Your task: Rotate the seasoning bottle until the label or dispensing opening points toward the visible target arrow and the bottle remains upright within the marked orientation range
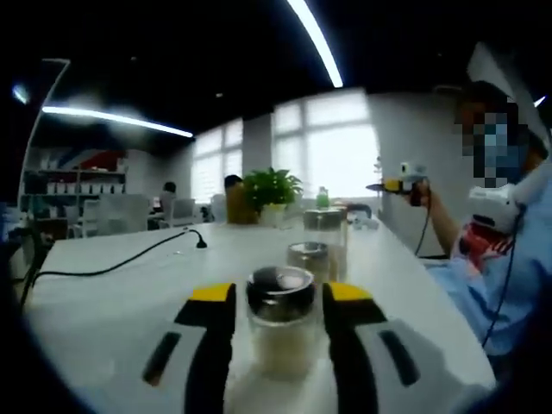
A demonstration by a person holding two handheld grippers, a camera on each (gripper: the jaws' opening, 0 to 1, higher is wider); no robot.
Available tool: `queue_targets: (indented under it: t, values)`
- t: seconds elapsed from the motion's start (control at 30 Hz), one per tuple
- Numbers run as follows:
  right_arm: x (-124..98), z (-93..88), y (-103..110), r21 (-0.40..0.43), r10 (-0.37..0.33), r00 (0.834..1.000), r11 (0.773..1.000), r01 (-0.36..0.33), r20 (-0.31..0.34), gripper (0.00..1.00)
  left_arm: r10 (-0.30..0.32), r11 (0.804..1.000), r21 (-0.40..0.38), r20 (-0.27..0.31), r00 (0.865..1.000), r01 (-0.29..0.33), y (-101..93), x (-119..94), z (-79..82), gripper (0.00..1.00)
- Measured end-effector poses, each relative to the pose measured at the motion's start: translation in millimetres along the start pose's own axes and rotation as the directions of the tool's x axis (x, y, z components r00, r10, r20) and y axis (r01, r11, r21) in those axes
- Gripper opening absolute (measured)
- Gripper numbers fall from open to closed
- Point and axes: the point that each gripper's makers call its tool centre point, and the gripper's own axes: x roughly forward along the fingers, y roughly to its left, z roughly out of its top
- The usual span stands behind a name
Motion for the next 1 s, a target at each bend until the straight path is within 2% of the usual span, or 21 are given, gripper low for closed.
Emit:
queue_targets:
  t: [0.03,0.13,0.2,0.27,0.33,0.37,0.47,0.5,0.53,0.57,0.6,0.63,0.7,0.77,0.8,0.87,0.9,0.93,1.0]
  values:
    - [0.2,-0.4,0.9,0.000,0.003,1.000,1.000,-0.003,-0.002,0.96,0.021,1.000,0.002,0.003,1.000,-0.021,2.4,-1.5,2.4,0.59]
    - [0.0,-0.4,1.4,-0.002,0.004,1.000,1.000,-0.004,-0.003,0.96,0.049,0.999,-0.002,0.010,0.999,-0.049,1.0,-7.0,8.8,0.63]
    - [-0.3,0.1,1.9,-0.004,0.004,1.000,1.000,-0.004,0.000,0.96,0.068,0.997,0.022,0.003,0.998,-0.068,-4.9,-8.1,10.2,0.66]
    - [-0.6,0.6,2.6,-0.007,0.005,1.000,1.000,-0.005,0.001,0.96,0.084,0.996,0.031,-0.023,0.996,-0.084,-11.9,-8.5,8.9,0.72]
    - [-0.7,0.6,3.0,-0.008,0.004,1.000,1.000,-0.004,0.001,0.96,0.149,0.989,0.018,-0.053,0.987,-0.148,-7.5,-11.5,6.3,0.71]
    - [-0.6,0.6,3.3,-0.008,0.005,1.000,1.000,-0.005,0.001,0.96,0.192,0.981,-0.016,-0.073,0.979,-0.193,-5.4,-13.2,5.2,0.69]
    - [-0.7,0.0,3.0,0.003,0.007,1.000,1.000,-0.007,0.001,0.96,0.235,0.971,-0.033,-0.040,0.971,-0.236,-10.7,-11.8,18.1,0.63]
    - [-0.9,-0.3,2.8,0.002,0.006,1.000,1.000,-0.006,-0.001,0.96,0.267,0.963,-0.003,-0.054,0.962,-0.268,-10.6,-12.6,18.5,0.63]
    - [-1.2,-0.6,2.4,0.001,0.005,1.000,1.000,-0.005,-0.003,0.96,0.311,0.950,0.055,-0.078,0.947,-0.307,-9.3,-13.7,17.2,0.66]
    - [-1.4,-0.6,2.2,0.000,0.004,1.000,1.000,-0.004,-0.003,0.96,0.365,0.929,0.107,-0.105,0.925,-0.355,-5.4,-16.4,14.9,0.74]
    - [-2.0,0.1,1.4,-0.001,0.002,1.000,1.000,-0.002,0.000,0.96,0.407,0.909,0.146,-0.114,0.907,-0.390,-3.5,-17.6,14.7,0.87]
    - [-2.2,0.4,1.2,0.000,0.002,1.000,1.000,-0.002,0.001,0.96,0.426,0.898,0.164,-0.083,0.901,-0.409,-4.9,-17.1,19.4,0.91]
    - [-2.5,0.2,0.7,0.000,0.003,1.000,1.000,-0.003,0.001,0.96,0.445,0.893,0.088,-0.035,0.895,-0.441,-11.7,-19.7,26.4,0.84]
    - [-2.6,-0.4,-1.8,0.005,-0.004,1.000,1.000,0.004,-0.002,0.96,0.446,0.894,0.046,-0.022,0.895,-0.445,-16.4,-21.0,28.1,0.81]
    - [-2.6,-0.5,-2.5,0.006,-0.006,1.000,1.000,0.006,-0.002,0.96,0.459,0.888,0.050,-0.028,0.888,-0.458,-17.4,-22.0,27.4,0.83]
    - [-2.5,-0.5,-2.4,0.005,-0.008,1.000,1.000,0.008,-0.003,0.96,0.508,0.861,0.054,-0.071,0.858,-0.505,-17.2,-26.8,22.5,0.85]
    - [-2.4,-0.5,-2.2,0.005,-0.009,1.000,1.000,0.009,-0.003,0.96,0.522,0.853,0.026,-0.079,0.849,-0.522,-18.2,-27.1,22.5,0.85]
    - [-2.3,-0.5,-1.8,0.005,-0.009,1.000,1.000,0.009,-0.003,0.96,0.531,0.846,-0.018,-0.062,0.845,-0.533,-18.7,-26.9,25.9,0.86]
    - [-1.9,-0.6,-1.1,0.006,-0.009,1.000,1.000,0.009,-0.003,0.96,0.522,0.846,-0.107,-0.028,0.853,-0.522,-23.5,-24.1,32.8,0.88]
